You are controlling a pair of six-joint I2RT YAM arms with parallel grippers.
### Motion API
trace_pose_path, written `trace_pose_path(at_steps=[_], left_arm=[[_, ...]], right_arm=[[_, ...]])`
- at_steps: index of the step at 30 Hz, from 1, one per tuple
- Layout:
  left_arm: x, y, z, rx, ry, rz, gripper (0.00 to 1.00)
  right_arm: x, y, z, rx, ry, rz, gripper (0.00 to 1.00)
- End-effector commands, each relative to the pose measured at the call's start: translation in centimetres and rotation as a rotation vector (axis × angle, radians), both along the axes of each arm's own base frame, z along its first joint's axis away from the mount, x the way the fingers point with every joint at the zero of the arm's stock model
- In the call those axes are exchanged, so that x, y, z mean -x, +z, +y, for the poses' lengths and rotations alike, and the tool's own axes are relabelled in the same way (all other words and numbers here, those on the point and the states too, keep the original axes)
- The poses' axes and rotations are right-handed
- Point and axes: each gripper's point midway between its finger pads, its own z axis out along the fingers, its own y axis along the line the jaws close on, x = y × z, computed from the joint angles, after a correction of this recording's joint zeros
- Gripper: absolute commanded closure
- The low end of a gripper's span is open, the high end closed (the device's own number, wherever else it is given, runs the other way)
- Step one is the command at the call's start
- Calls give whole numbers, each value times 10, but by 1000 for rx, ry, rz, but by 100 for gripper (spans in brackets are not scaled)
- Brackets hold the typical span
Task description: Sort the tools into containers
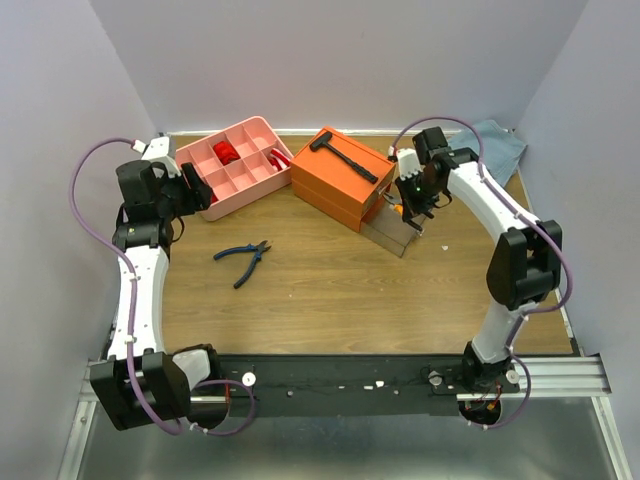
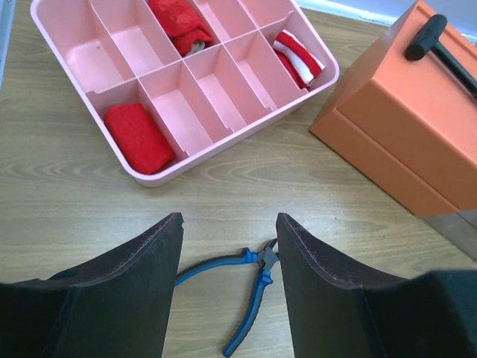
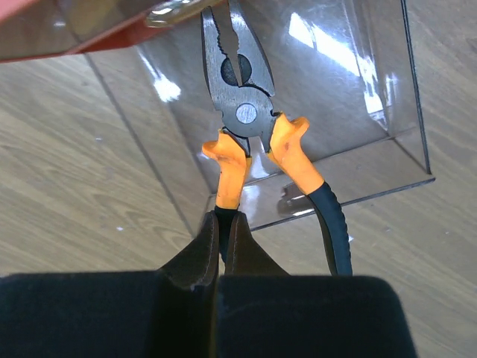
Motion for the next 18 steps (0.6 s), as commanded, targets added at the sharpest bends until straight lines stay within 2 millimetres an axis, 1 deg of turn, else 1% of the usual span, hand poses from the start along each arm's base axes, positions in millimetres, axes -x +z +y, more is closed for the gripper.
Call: trace_pose_path(at_steps=[1, 6, 8, 10, 13, 15, 18], left_arm=[[4, -2, 2, -16, 17, -12, 37], [4, -5, 2, -9, 21, -9, 37], [3, -5, 2, -8, 20, -6, 37], [3, -5, 2, -7, 20, -6, 37], [3, -7, 1, -1, 21, 1, 36], [3, -9, 1, 5, 23, 6, 36], [4, -10, 1, 9, 24, 8, 36]], right_arm=[[0, -8, -16, 121, 99, 32, 99], [2, -14, -14, 125, 165, 70, 99], [-2, -16, -13, 127, 198, 57, 99], [-9, -13, -10, 123, 225, 28, 99], [-14, -10, 3, 116, 317, -15, 99], [-14, -15, 11, 146, 410, -27, 99], [-16, -22, 20, 163, 467, -27, 99]])
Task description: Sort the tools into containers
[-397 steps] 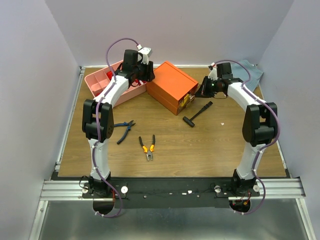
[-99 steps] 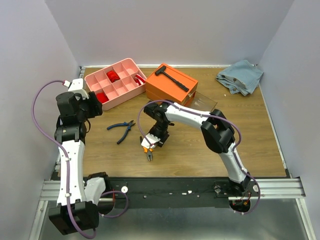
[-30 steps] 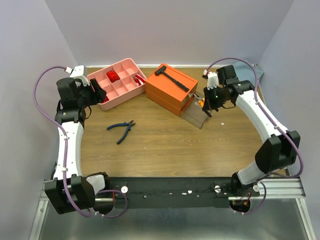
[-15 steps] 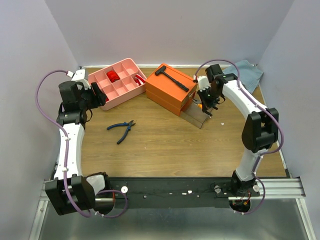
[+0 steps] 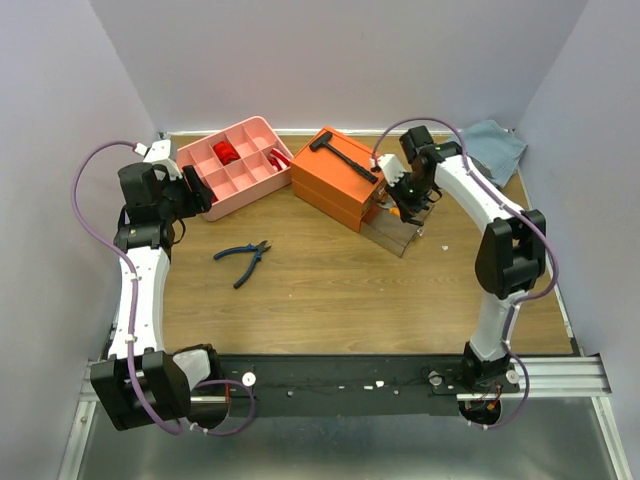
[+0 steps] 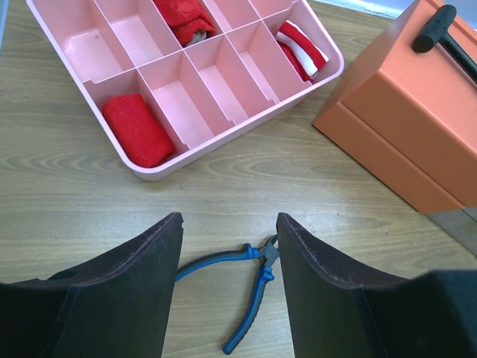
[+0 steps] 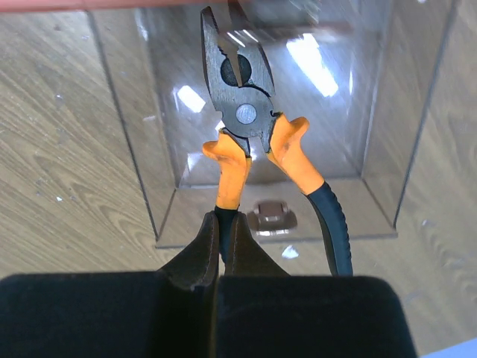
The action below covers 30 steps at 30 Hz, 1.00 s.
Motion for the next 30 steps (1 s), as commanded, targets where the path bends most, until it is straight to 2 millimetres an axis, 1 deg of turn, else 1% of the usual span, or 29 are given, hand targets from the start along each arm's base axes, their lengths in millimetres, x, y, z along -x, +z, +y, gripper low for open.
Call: trace_pose_path(at_steps=[1, 4, 6, 7, 8, 9, 10, 11, 12, 14, 15, 16, 18, 19, 20, 24, 25, 27, 28, 29, 30], left_arm=[[2, 3, 1, -1, 18, -16, 36], [3, 2, 2, -3, 22, -13, 36], [4, 2, 3, -2, 25, -9, 36], [4, 2, 4, 0, 27, -10, 36], [5, 2, 4, 0, 27, -10, 36], [5, 3, 3, 0, 25, -10, 36], [6, 2, 4, 1, 27, -9, 36], [6, 1, 3, 3, 25, -9, 36], [6, 1, 3, 5, 26, -10, 36], [8, -1, 2, 10, 23, -7, 36], [8, -3, 1, 20, 25, -2, 36], [9, -8, 0, 31, 23, 9, 36], [11, -11, -5, 59, 9, 17, 36], [13, -18, -7, 81, 12, 37, 36], [13, -19, -9, 91, 5, 35, 36], [20, -34, -12, 78, -17, 87, 36], [22, -35, -12, 67, -25, 95, 36], [28, -43, -15, 18, -74, 119, 34], [32, -47, -27, -3, -139, 131, 34], [41, -59, -34, -85, -235, 158, 34], [46, -74, -40, -122, -303, 207, 34]], right_arm=[[-7, -5, 26, 10, 175, -23, 99], [-5, -15, 34, 14, 206, 7, 99], [-6, -18, 39, 8, 219, -6, 96], [-5, -20, 40, 11, 223, -9, 93], [-6, -21, 39, 19, 223, -18, 83], [-8, -20, 40, 16, 223, -38, 80], [-9, -18, 40, 15, 226, -53, 76], [-6, -17, 35, 29, 219, -63, 70], [-10, -12, 36, 24, 214, -100, 64], [-8, -5, 29, 39, 207, -143, 60], [-10, -2, 28, 42, 210, -168, 60], [-8, -1, 26, 48, 211, -173, 60], [-5, 2, 20, 68, 200, -188, 60], [-5, 4, 18, 73, 194, -194, 60], [-3, 4, 15, 81, 190, -196, 60], [-2, 17, 12, 76, 138, -238, 60], [-2, 24, 12, 65, 129, -257, 60], [0, 35, 17, 22, 122, -276, 60], [3, 39, 21, -1, 128, -282, 60], [10, 51, 31, -71, 149, -292, 60], [12, 56, 37, -103, 162, -303, 60]])
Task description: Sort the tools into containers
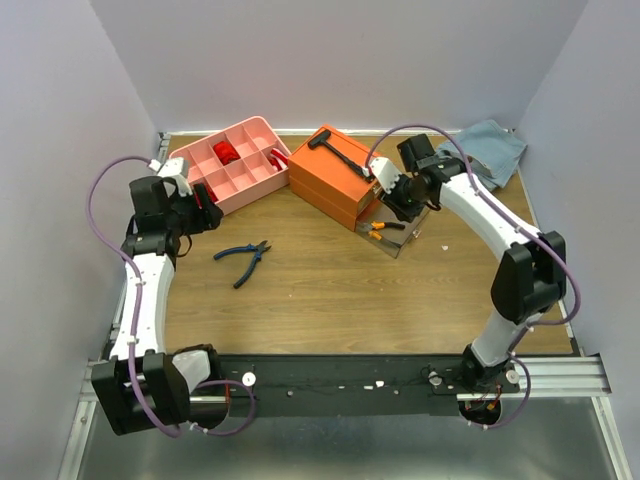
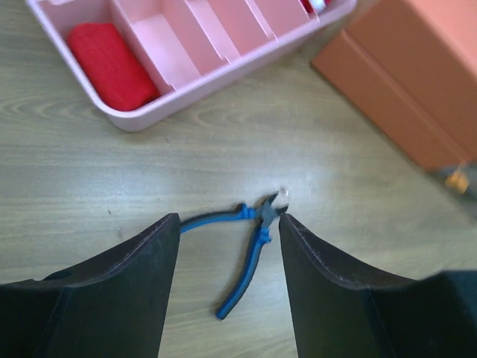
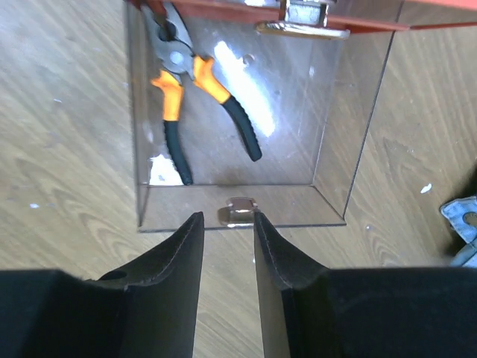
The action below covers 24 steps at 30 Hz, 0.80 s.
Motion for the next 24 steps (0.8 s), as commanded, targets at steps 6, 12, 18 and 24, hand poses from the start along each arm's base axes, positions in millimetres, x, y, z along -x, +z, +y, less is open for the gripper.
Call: trace_pose_path(at_steps=[6, 12, 18, 24], left_arm=[[63, -95, -61, -354, -640, 312, 35], [77, -125, -85, -443, -766, 416, 35], [59, -153, -75, -545, -687, 444, 37], [42, -177, -76, -606, -638, 452, 44]], right_arm=[[28, 65, 56, -305, 38, -71, 60], [41, 72, 62, -359, 30, -77, 59], [47, 77, 55, -351, 20, -106, 59], [50, 76, 51, -347, 14, -114, 59]])
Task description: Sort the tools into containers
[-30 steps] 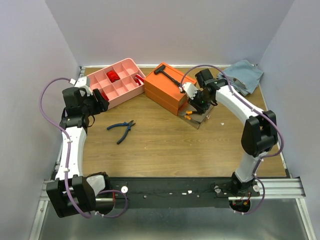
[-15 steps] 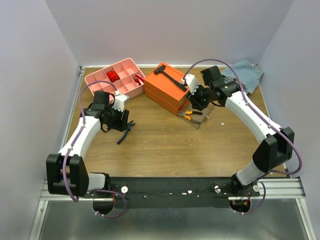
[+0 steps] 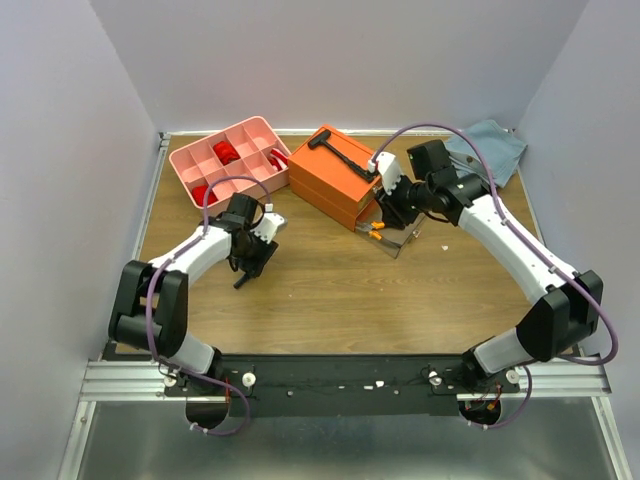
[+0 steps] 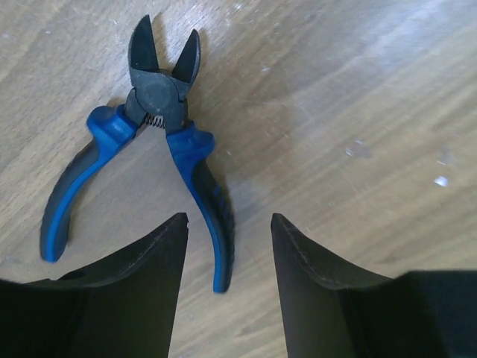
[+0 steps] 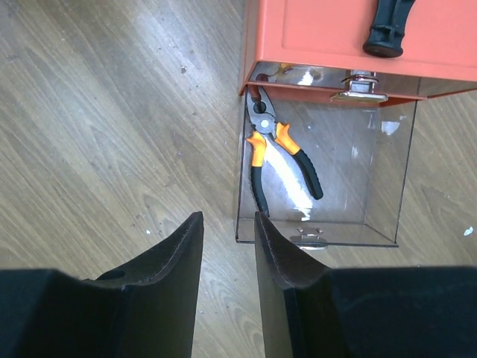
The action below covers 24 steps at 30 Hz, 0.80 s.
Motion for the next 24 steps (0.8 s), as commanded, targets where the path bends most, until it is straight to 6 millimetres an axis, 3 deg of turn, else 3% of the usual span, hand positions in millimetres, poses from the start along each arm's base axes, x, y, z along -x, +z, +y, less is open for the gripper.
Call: trace_pose_path(at_steps=[1, 2, 5, 6, 8, 11, 13, 15, 19, 21, 23, 24], left_arm=[[-21, -15, 7, -90, 35, -62, 45], [-22, -17, 6, -96, 28, -53, 48], [-17, -26, 2, -96, 10, 2, 71], [-17, -22, -2, -80, 3, -2, 87], [-12, -13, -12, -33, -40, -10, 100], [-2, 27, -35, 60, -158, -62, 100], [12, 76, -71, 215, -322, -129, 100], [41, 112, -97, 334, -504, -147, 100], [50, 183, -153, 477, -661, -266, 100], [46, 193, -179, 530, -674, -244, 100], [45, 219, -212, 596, -729, -290, 100], [40, 215, -225, 608, -729, -274, 100]], right_arm=[[2, 7, 0, -22, -10, -29, 59], [1, 7, 0, -22, -12, -29, 59], [0, 7, -1, -13, -16, -35, 59], [-3, 9, -3, -8, -29, -45, 59], [-6, 14, -6, -1, -45, -66, 59], [-9, 24, -19, 4, -86, -97, 59], [-6, 29, -33, 15, -123, -117, 59], [-3, 17, -52, 35, -182, -98, 59], [-3, 1, -92, 5, -371, -32, 58], [-6, -8, -118, -25, -511, 23, 52], [-7, -12, -132, -50, -577, 59, 52], [-8, -14, -143, -80, -628, 94, 52]])
